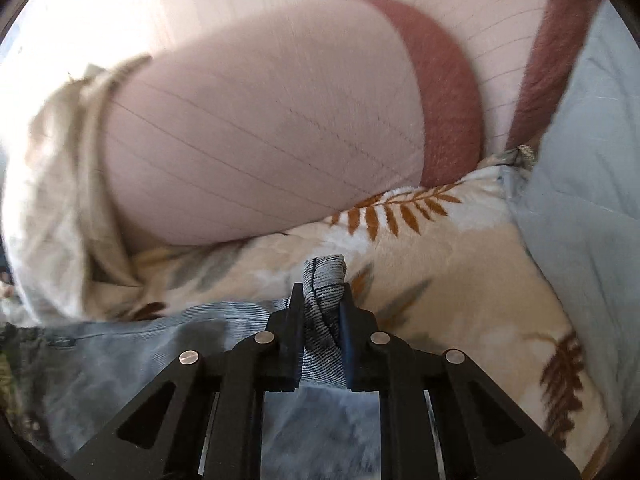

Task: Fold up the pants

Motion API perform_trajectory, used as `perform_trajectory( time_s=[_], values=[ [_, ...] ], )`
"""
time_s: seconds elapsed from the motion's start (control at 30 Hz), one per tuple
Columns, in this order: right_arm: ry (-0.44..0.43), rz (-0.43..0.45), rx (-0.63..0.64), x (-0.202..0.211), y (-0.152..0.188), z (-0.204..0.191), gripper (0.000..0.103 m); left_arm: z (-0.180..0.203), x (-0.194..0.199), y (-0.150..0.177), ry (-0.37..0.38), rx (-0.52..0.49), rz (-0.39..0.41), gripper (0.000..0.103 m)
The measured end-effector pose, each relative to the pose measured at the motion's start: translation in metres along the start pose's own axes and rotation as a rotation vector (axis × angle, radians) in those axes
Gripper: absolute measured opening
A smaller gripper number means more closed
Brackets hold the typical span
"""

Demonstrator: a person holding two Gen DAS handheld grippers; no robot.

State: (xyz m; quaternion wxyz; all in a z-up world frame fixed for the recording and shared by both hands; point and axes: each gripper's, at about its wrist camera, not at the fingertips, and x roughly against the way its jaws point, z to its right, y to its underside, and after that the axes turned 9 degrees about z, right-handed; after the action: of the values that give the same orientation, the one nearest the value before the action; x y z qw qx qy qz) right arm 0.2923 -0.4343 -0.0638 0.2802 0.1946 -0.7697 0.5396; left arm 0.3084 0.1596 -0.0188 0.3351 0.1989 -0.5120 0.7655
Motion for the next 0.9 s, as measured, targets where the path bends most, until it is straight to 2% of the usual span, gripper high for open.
perform_trajectory(
  time_s=[0.17, 0.4, 0.53, 0.7, 0.73, 0.8, 0.9],
  values=[
    [-0.047, 0.071, -0.053, 0.073, 0.021, 0.011, 0.013, 0.010, 0.052, 0.020, 0.056, -0.022, 0.027, 0.011],
    [-0.052, 0.089, -0.094, 0.161, 0.072, 0.043, 0.013, 0.004, 0.128, 0.084, 0.105, -0.020, 0.026, 0.011],
    [-0.048, 0.068, -0.145, 0.186, 0.106, 0.069, 0.013, -0.024, 0.154, 0.133, 0.114, 0.019, -0.001, 0.011],
    [-0.041, -0.015, -0.211, 0.188, 0.153, 0.101, 0.014, -0.058, 0.147, 0.190, 0.088, 0.093, -0.063, 0.011],
    [-0.034, -0.045, -0.220, 0.185, 0.162, 0.105, 0.017, -0.061, 0.145, 0.197, 0.081, 0.096, -0.065, 0.011],
    [0.027, -0.095, -0.259, 0.179, 0.178, 0.116, 0.031, -0.066, 0.145, 0.209, 0.081, 0.109, -0.069, 0.011],
    [0.014, -0.094, -0.379, 0.185, 0.188, 0.136, 0.049, -0.064, 0.151, 0.206, 0.096, 0.103, -0.054, 0.011]
  ],
)
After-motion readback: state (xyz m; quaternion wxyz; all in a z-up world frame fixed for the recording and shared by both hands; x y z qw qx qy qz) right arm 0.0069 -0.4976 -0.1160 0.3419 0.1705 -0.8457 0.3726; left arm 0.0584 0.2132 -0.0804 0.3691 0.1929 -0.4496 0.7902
